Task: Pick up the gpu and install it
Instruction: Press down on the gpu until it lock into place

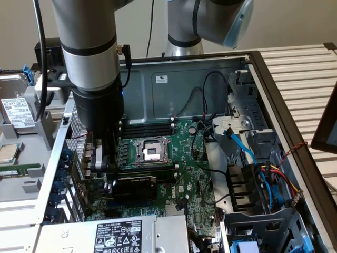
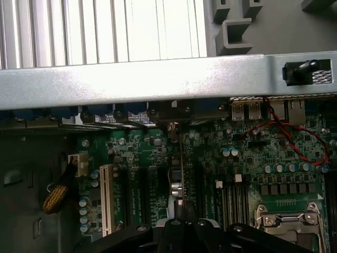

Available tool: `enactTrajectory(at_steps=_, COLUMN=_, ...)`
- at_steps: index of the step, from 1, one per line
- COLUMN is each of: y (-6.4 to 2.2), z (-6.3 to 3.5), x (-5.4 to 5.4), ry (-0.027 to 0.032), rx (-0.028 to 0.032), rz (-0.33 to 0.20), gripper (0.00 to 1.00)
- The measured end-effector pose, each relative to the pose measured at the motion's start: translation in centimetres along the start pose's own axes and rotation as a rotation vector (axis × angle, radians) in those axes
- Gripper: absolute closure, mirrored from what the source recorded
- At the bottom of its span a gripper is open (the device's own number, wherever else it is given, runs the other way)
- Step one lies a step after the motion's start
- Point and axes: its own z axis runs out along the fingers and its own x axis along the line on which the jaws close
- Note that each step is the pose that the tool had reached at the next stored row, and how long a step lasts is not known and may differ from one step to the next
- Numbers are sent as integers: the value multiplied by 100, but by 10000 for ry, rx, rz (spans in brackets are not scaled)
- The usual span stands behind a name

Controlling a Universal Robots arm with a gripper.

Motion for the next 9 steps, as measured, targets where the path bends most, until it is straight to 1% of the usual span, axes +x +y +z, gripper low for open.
enactTrajectory(at_steps=4, y=-15, z=-108, x=2, ry=6, rx=-2, rz=12, gripper=89)
enactTrajectory(at_steps=9, y=-91, z=-155, x=4, ry=10, rx=-5, rz=19, gripper=89)
